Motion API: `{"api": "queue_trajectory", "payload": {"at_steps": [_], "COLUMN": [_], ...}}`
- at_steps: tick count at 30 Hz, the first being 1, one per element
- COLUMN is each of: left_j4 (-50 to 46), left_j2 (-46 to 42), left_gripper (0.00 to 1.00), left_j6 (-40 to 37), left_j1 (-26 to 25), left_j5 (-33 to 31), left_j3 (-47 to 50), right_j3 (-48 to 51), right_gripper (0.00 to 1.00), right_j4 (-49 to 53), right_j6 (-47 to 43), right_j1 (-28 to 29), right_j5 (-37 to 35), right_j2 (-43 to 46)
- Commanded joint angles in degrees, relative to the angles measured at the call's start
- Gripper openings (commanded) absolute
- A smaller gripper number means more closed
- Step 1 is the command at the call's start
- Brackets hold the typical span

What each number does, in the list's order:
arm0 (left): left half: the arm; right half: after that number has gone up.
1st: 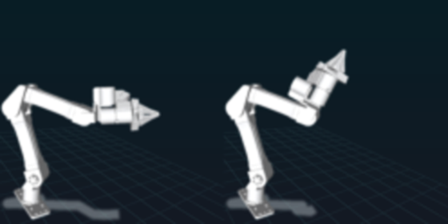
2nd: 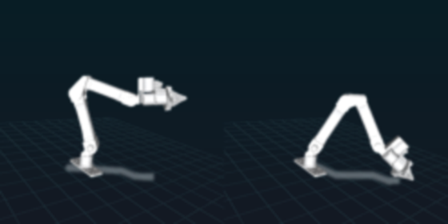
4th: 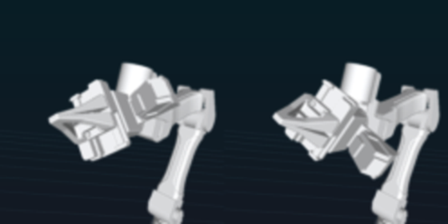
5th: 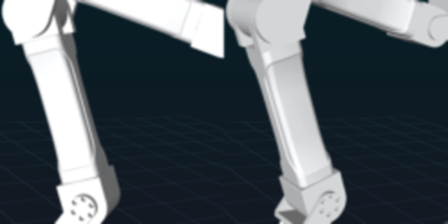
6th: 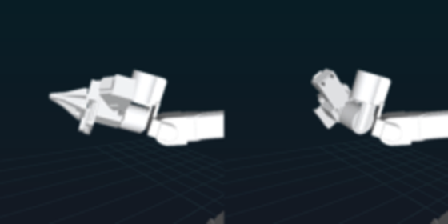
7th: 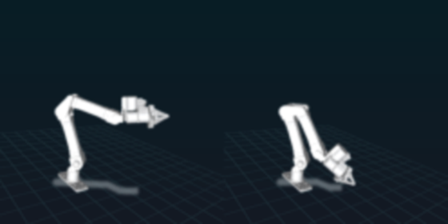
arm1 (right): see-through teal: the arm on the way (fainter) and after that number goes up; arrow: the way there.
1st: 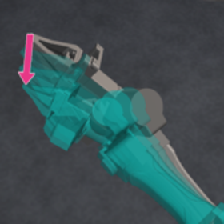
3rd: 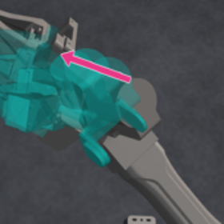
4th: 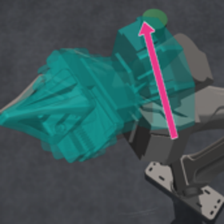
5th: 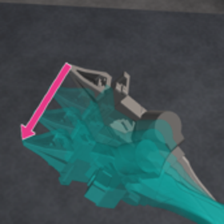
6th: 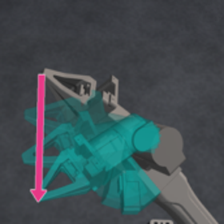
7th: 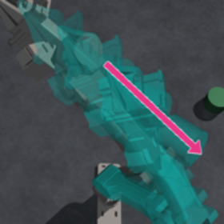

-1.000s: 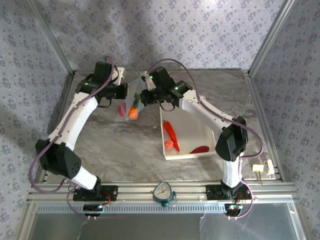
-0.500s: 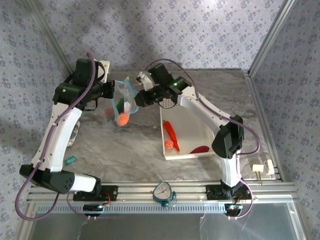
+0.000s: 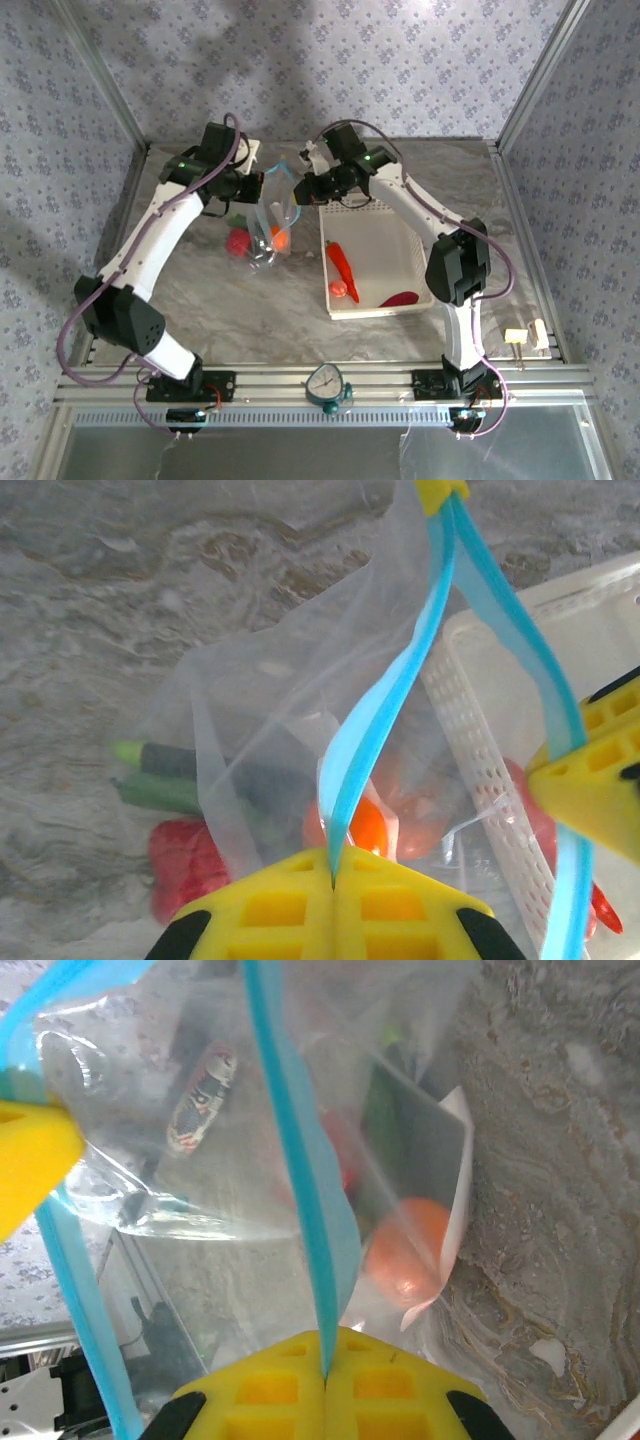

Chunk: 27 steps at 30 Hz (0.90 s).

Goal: Place the food in the zip-top bag and seal the zipper

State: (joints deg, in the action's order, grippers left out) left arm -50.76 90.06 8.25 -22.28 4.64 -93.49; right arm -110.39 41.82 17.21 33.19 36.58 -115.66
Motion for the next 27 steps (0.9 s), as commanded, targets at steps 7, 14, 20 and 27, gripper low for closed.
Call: {"api": "queue_trajectory", "payload": {"at_steps": [7,14,20,27], "left_j4": [4.07,6.59,7.47,7.95], "left_j2": [-0.6,-0.74,-0.86,-0.87], "left_gripper": [0.02,0.02,0.05,0.07], "left_j6": [1.12,1.59,1.42,1.24], "left_j1": [-0.64,-0.66,-0.64,-0.57], "left_j5": [2.16,4.11,4.16,4.4], "left_j3": [0.72,3.33,4.36,4.55], "right_j3": [14.76,23.26,31.64,38.95], "right_gripper": [0.43,0.5,0.49,0.53], "right_j4": [-5.15,2.29,9.23,12.87], "right_j6": [-0.77,-3.89,-5.28,-3.06], "right_j1": [-0.66,-2.16,-1.25,1.72], "right_j5": [-18.26,-28.62,-30.55,-27.67], "right_j2": [13.83,23.85,24.44,27.11]}}
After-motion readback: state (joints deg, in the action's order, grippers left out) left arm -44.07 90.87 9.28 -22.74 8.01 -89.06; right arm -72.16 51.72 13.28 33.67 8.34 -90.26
